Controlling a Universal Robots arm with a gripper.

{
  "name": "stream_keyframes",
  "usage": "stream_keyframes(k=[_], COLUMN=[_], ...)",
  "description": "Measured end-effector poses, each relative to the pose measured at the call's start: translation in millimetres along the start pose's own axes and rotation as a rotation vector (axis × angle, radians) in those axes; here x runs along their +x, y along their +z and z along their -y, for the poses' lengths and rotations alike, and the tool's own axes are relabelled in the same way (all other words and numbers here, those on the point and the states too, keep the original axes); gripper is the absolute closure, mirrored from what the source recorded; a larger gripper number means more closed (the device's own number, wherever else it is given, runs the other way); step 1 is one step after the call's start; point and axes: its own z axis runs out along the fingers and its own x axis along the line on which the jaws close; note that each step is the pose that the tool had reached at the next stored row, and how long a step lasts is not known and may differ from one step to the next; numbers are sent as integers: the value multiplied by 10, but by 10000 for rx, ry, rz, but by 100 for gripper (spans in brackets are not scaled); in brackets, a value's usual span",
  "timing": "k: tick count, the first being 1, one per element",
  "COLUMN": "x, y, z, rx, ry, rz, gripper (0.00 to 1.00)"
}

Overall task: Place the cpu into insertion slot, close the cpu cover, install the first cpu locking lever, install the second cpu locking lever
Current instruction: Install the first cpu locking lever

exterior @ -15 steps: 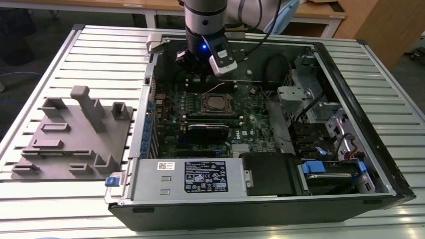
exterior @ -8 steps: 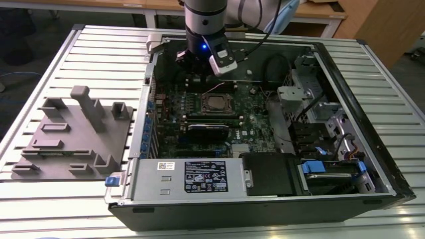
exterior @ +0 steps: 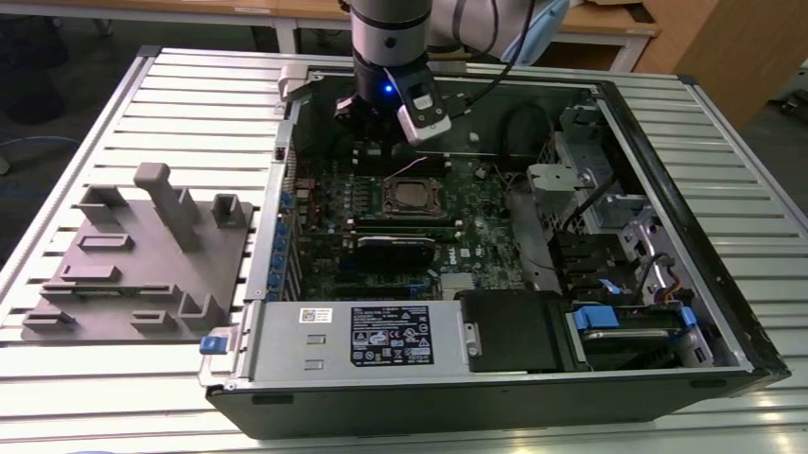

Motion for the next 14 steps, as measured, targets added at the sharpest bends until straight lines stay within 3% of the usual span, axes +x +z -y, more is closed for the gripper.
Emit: stream_keyframes(k=[2, 5, 11, 14], x=[0, 0, 1, 0], y=[1, 5, 10, 17], z=[-4, -6, -6, -6], rx=[47, 46, -159, -182], ry=[0, -3, 5, 6], rz=[2, 1, -7, -7], gripper=[90, 90, 90, 90])
